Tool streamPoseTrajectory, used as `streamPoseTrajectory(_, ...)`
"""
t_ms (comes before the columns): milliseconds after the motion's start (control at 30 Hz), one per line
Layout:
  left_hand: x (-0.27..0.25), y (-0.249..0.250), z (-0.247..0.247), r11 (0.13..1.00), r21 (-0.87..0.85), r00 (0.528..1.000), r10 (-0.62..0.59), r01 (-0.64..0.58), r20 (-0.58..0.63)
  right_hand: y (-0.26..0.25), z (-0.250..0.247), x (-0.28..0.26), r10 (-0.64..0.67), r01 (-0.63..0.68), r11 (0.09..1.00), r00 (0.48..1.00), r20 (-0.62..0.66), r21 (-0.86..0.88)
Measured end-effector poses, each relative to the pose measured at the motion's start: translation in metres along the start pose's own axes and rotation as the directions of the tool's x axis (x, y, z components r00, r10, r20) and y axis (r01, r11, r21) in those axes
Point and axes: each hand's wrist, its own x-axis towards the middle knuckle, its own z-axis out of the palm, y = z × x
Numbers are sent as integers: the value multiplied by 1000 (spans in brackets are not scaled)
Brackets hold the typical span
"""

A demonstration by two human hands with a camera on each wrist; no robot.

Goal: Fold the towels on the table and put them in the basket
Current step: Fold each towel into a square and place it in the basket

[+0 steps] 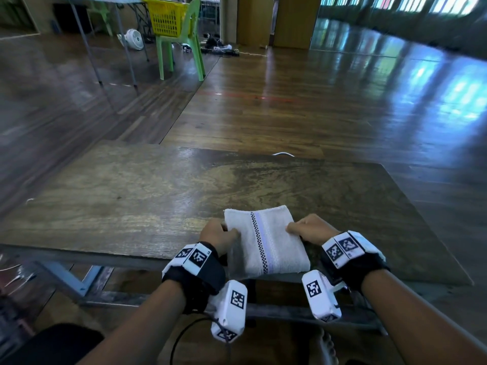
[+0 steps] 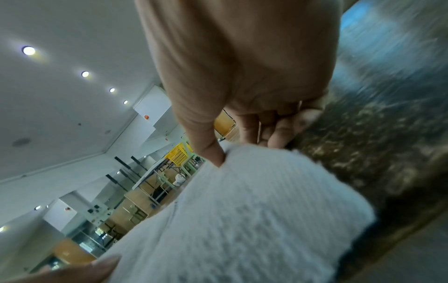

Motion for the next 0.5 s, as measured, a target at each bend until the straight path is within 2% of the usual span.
streamPoseTrajectory(233, -26, -8, -13, 968, -250, 999, -23, 31, 33, -12, 5, -42, 32, -59, 954, 995, 95, 295)
streamPoseTrajectory(333, -51, -13, -25, 946, -321, 999, -45, 42, -1, -19, 10, -73, 32, -73, 914, 993, 110, 398)
streamPoseTrajectory(500, -96, -1, -68, 895, -447, 998, -22, -6, -58, -40, 2, -124, -72, -16, 861, 986, 153, 508)
